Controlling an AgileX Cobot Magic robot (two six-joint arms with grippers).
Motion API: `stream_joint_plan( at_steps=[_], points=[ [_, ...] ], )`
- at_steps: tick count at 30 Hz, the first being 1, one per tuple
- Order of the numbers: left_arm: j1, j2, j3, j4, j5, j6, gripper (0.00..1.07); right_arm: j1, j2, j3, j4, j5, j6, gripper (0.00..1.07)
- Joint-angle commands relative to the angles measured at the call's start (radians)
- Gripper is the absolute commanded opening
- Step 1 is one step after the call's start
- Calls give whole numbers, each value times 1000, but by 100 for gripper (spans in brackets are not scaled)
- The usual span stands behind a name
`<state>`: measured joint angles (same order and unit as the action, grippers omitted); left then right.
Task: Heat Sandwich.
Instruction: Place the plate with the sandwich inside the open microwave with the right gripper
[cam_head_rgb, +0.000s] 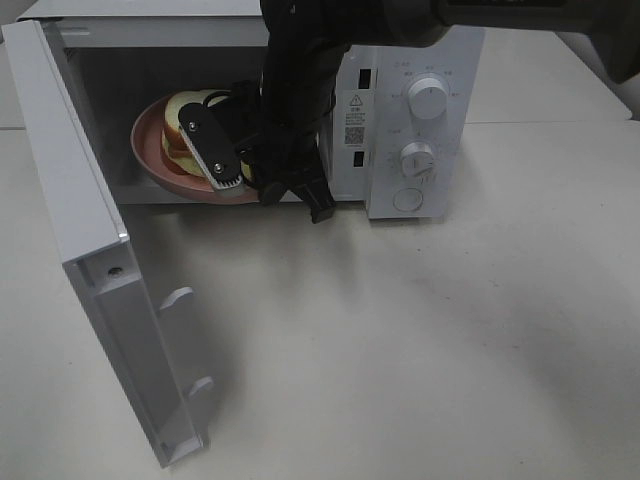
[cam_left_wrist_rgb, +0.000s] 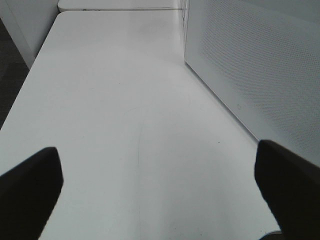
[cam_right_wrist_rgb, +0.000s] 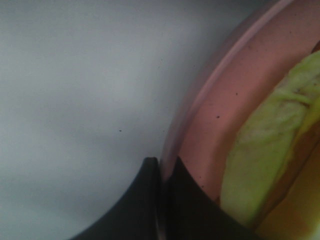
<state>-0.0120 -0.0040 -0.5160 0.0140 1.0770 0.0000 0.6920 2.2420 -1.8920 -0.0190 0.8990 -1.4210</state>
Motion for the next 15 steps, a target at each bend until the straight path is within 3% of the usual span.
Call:
stream_joint_plan(
  at_steps=[1,15],
  points=[
    [2,-19,0,2,-10,0,100,-6,14,-41,-8,-6,25,0],
    [2,-19,0,2,-10,0,100,-47,114,-201,-35,8,74,0]
  ],
)
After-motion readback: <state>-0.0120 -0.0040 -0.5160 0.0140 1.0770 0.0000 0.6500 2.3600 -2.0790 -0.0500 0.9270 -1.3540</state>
